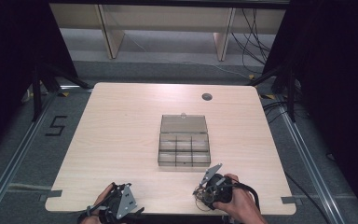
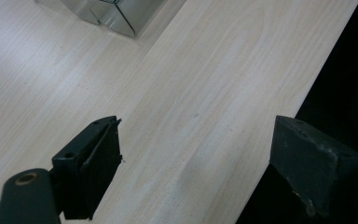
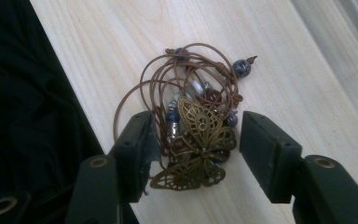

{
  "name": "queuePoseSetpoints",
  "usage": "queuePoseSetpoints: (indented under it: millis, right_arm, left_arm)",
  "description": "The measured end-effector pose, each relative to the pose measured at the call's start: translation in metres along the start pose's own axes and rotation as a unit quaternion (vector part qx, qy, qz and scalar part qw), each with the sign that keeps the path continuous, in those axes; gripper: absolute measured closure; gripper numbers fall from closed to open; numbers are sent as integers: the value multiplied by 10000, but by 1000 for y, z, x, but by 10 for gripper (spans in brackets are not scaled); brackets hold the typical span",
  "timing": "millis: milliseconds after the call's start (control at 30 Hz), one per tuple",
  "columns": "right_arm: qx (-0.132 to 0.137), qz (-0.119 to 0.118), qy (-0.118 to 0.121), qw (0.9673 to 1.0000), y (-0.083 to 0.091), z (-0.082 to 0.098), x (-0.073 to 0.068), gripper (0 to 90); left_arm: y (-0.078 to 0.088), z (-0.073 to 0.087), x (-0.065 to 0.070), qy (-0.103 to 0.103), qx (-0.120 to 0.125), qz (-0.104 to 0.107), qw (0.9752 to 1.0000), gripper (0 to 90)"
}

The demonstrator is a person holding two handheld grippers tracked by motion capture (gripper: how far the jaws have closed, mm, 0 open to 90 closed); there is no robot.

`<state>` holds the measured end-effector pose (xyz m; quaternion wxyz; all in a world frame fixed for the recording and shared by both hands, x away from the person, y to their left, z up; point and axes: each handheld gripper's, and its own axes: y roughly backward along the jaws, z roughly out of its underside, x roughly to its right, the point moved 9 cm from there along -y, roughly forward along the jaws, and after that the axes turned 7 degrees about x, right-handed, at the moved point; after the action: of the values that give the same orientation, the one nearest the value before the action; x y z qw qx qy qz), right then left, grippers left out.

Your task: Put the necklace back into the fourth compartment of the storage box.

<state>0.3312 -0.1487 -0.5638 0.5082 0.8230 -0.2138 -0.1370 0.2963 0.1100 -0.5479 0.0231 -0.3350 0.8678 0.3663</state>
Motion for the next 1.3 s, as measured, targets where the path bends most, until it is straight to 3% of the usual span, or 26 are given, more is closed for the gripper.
queuePoseSetpoints:
  millis: [133, 400, 667, 900, 1100, 1233, 1267, 1300]
  right_arm:
    - [-118, -19, 111, 9999, -3, 0, -2, 570]
    - [-200, 77, 306, 9993, -2, -1, -1, 579]
    - [83, 266, 589, 9979, 30, -19, 0, 580]
    - [216, 322, 754, 9964, 45, -33, 3, 581]
    - [111, 213, 790, 9966, 54, -48, 2, 581]
    - [-15, 87, 963, 9953, 58, -59, 4, 581]
    - [-37, 40, 882, 9961, 59, -62, 4, 581]
    - [-21, 32, 1051, 9945, 59, -66, 6, 581]
  left_arm:
    - [0, 0, 0, -10, -10, 11, 10000, 158]
    - [1, -1, 2, -29, 2, 51, 10000, 158]
    - [2, 0, 0, -12, 16, 31, 10000, 158]
    - [0, 1, 0, -18, -7, 12, 10000, 158]
    - [0, 1, 0, 4, -5, 9, 10000, 158]
    - [0, 1, 0, 16, -10, 16, 10000, 158]
    - [0, 1, 1, 24, -17, 52, 10000, 158]
    - [0, 1, 1, 25, 5, 59, 10000, 158]
